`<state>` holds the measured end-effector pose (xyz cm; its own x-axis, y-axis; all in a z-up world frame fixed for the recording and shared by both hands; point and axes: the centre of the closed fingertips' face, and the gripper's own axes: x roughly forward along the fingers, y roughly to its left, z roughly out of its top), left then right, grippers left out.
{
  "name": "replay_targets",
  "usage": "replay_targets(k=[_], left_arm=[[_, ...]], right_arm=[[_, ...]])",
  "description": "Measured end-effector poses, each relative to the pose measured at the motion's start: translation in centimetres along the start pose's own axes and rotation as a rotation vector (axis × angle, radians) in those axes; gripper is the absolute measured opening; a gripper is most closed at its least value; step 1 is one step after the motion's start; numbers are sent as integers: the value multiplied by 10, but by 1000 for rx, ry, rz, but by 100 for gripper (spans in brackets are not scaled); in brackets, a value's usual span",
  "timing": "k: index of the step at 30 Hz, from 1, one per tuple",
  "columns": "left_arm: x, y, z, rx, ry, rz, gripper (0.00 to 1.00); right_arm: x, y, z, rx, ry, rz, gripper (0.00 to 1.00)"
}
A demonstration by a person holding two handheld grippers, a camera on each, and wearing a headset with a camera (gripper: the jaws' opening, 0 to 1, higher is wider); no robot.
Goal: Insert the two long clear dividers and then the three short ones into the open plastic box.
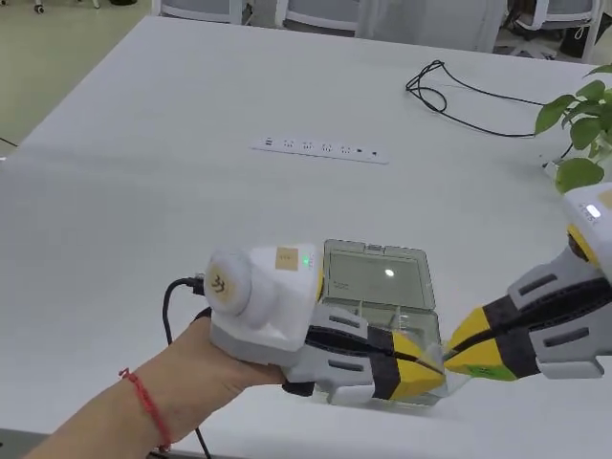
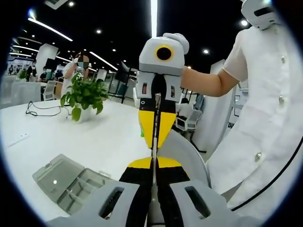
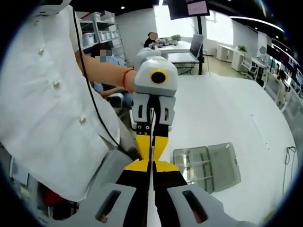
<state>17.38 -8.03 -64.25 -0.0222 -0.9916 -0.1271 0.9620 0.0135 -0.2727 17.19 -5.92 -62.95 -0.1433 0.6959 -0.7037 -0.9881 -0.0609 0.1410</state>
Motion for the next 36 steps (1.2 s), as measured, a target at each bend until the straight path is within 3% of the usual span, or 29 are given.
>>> replay_targets(k=[24,36], left_arm=[[-4,5,-7,-17,14,33,0],[-11,14,-12,-36,15,86,10]], right_arm=[[3,-2,-5,-12,7,-7,3],[-1,-6,-6,-7,6,-28,3]])
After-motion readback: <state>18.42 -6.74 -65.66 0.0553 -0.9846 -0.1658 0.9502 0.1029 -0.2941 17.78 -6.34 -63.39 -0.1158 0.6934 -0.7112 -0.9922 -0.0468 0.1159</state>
